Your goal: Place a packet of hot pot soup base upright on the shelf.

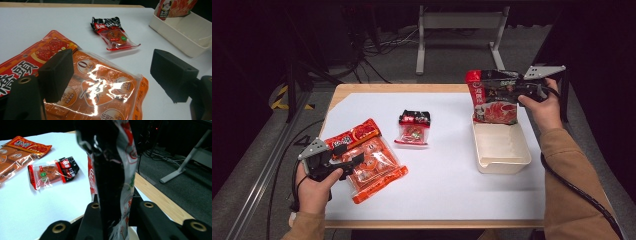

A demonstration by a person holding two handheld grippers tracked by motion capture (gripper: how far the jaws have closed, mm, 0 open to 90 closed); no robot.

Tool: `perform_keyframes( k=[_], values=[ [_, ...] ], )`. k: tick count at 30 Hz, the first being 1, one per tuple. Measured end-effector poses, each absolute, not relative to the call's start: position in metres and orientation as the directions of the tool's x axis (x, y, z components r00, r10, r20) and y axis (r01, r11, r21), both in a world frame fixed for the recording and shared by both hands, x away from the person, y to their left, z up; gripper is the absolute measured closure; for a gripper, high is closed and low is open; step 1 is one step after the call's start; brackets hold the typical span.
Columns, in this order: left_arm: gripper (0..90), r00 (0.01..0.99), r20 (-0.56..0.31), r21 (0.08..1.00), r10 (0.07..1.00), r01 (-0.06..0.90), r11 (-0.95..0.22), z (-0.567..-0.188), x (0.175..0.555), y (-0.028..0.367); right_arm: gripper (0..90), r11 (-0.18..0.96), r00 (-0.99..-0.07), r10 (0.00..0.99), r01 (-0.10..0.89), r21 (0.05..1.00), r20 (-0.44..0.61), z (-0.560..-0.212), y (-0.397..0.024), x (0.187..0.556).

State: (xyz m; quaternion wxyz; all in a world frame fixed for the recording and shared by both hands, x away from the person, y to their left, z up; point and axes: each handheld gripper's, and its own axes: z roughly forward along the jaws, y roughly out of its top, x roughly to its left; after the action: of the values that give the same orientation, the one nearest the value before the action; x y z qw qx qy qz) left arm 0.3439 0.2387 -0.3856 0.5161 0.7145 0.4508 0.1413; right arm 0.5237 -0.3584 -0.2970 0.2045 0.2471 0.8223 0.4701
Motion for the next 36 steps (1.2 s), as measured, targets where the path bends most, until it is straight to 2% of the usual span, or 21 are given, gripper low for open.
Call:
perform_keyframes(
  k=[21,36],
  values=[
    [19.9,0.549,-0.26,0.863,0.795,0.5,-0.063,-0.387,0.344,0.24,77.4,0.387,-0.785,0.618,0.247,0.888,-0.05,-0.32,-0.361,0.526],
    [19.9,0.557,-0.265,0.864,0.787,0.5,-0.064,-0.387,0.348,0.237,75.6,0.417,-0.766,0.641,0.294,0.86,-0.049,-0.332,-0.364,0.524]
  ],
)
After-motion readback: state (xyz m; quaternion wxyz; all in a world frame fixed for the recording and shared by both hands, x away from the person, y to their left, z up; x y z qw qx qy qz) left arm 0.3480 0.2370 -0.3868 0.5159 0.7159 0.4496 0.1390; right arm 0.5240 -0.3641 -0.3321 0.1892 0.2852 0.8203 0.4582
